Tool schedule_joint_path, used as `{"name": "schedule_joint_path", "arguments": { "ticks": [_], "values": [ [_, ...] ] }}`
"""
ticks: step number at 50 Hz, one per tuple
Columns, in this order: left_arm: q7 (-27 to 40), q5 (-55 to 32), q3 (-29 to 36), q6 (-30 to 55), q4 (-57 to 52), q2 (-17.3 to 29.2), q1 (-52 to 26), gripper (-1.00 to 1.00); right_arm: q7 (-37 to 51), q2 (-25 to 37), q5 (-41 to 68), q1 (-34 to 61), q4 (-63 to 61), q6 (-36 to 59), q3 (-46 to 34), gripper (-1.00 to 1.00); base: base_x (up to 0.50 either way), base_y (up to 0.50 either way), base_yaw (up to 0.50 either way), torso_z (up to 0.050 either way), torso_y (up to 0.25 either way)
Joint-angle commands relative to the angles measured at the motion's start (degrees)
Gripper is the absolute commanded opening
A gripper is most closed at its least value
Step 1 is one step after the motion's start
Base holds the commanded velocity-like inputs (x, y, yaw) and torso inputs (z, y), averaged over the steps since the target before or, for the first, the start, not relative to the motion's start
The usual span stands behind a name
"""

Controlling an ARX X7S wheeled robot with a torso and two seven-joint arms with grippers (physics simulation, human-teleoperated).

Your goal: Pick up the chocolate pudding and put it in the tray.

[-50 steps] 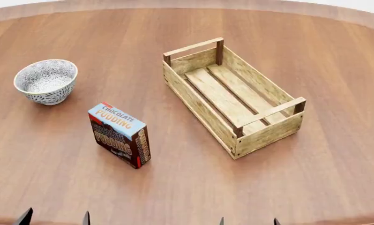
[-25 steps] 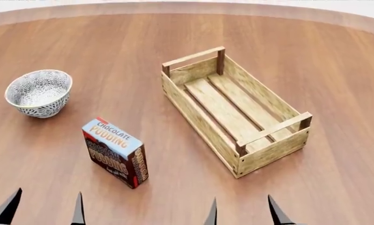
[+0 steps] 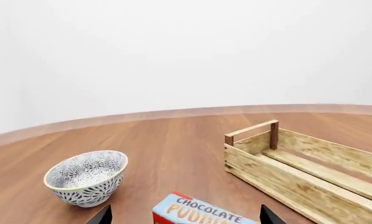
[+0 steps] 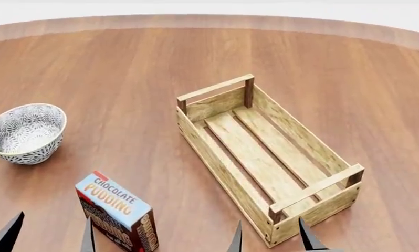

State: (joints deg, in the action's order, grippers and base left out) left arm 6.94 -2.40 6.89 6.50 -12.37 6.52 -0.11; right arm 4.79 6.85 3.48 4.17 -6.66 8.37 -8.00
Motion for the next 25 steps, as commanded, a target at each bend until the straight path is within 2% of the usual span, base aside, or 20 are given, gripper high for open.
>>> {"name": "schedule_joint_path", "arguments": {
  "ticks": [1,25],
  "values": [
    [0.5,-0.8,0.7,0.7,-1.2,0.8,0.1,1.00,0.6,0.5,0.8,0.1,-0.3,0.3,-0.6,1.00,0.36,0.00,0.00,0.000,0.000],
    [1.7,-1.7,2.2,0.5,-1.0,1.8,0.2,1.00,1.5,1.5,1.8,0.4,0.7,-0.4,-1.6,1.00,0.36,0.00,0.00,0.000,0.000]
  ]
}}
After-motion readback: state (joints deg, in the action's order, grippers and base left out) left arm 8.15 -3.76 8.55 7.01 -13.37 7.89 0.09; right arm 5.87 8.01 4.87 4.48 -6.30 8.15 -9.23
